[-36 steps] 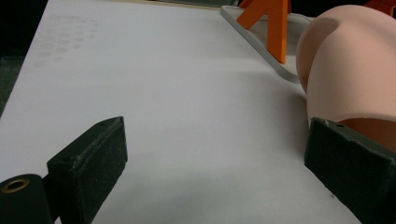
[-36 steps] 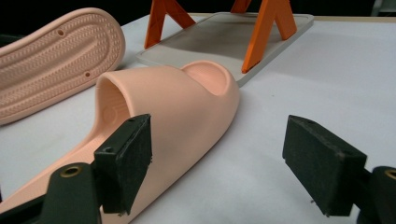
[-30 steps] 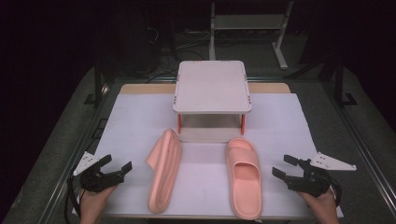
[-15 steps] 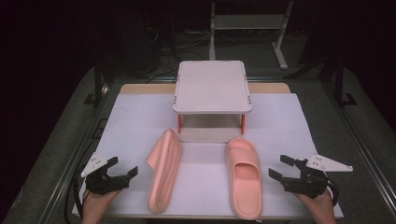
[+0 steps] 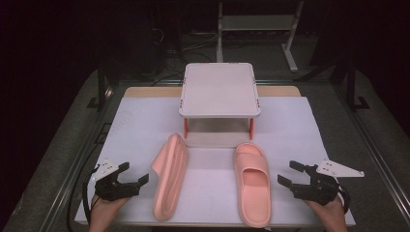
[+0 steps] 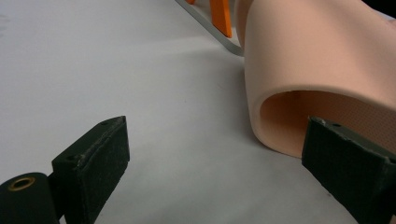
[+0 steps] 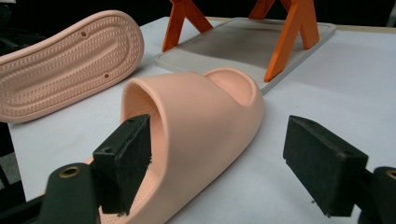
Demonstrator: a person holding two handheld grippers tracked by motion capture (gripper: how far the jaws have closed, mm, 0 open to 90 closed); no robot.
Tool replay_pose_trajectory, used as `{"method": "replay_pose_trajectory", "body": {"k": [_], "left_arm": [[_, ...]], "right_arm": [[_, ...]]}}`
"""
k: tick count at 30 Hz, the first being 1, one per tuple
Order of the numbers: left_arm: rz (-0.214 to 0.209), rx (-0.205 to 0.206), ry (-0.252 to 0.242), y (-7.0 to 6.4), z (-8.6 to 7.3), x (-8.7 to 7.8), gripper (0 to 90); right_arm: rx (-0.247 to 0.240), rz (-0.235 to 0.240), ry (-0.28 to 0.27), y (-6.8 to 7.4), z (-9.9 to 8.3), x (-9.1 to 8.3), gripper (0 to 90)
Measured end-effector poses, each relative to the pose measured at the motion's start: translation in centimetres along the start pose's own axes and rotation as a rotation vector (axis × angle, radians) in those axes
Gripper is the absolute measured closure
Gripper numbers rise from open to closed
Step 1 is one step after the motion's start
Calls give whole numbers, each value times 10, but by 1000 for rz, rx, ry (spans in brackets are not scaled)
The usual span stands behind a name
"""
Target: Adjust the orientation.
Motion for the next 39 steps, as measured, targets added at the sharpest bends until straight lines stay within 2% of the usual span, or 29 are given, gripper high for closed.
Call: {"method": "replay_pose_trajectory", "body": {"k": [10, 18, 22, 33, 39], "left_arm": [[-20, 9, 45, -2, -5, 9, 138], [-34, 8, 53, -7, -5, 15, 194], [-34, 12, 61, -8, -5, 18, 195], [-40, 6, 47, -13, -2, 26, 222], [-66, -17, 29, -18, 3, 29, 226]], "right_arm": [[1, 5, -3, 1, 1, 0, 229], [-4, 10, -2, 3, 1, 1, 229], [-5, 11, -1, 3, 1, 1, 228], [-9, 15, 2, 4, 0, 2, 229], [-10, 17, 3, 5, 0, 2, 229]]}}
Point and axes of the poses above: each handheld gripper's, and its own axes: x roughly forward along the jaws, z roughly out of its top, y roughly to its left, the point moved 9 cm from there along x, roughly forward along the jaws, and after that the axes turned 3 degrees about -y, right-handed, at the moved point
